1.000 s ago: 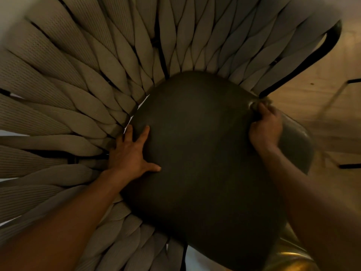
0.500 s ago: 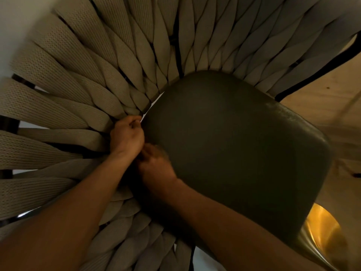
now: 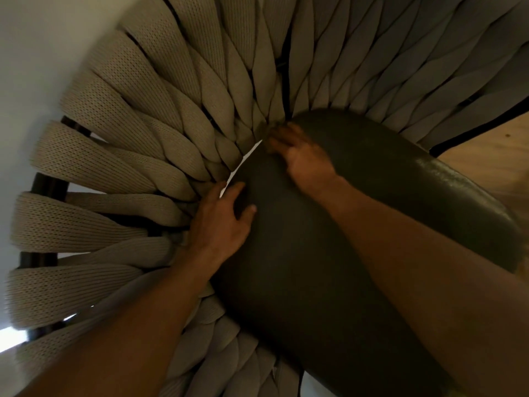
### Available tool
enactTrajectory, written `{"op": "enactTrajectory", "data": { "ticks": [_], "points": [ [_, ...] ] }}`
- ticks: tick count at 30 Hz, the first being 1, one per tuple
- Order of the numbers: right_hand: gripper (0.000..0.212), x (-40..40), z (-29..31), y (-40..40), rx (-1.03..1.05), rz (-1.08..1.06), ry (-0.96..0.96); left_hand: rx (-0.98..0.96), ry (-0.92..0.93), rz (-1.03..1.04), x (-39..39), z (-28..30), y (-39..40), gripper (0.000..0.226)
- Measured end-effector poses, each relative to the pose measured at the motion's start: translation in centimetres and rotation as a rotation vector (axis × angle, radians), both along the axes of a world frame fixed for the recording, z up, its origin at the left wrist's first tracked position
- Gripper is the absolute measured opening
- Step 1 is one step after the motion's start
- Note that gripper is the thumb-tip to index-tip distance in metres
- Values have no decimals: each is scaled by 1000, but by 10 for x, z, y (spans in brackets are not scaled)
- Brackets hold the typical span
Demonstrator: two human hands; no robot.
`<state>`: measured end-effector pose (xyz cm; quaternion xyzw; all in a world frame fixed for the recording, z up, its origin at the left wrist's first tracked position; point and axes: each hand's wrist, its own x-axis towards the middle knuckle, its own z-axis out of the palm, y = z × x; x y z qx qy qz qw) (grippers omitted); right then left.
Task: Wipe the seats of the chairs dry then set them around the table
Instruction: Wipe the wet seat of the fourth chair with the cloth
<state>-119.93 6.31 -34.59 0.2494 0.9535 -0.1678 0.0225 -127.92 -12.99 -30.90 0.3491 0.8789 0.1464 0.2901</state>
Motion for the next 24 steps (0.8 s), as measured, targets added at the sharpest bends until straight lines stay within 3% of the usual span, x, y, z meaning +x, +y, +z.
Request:
{"op": "enactTrajectory", "data": {
  "ticks": [3, 7, 17, 20, 24],
  "points": [
    [54, 16, 2, 23, 26, -145, -12, -183, -93, -156, 4, 0, -4, 84],
    [56, 58, 0, 47, 35, -368, 54, -312, -72, -286, 4, -6, -4, 102],
    [54, 228, 14, 35, -4, -973, 47, -327, -13, -309, 7, -16, -3, 105],
    [53, 228, 13, 29, -21, -1132, 66, -320, -3, -303, 8, -16, -3, 104],
    [48, 179, 6, 32, -16, -1164, 83, -319, 5, -297, 9, -16, -3, 103]
  ]
}}
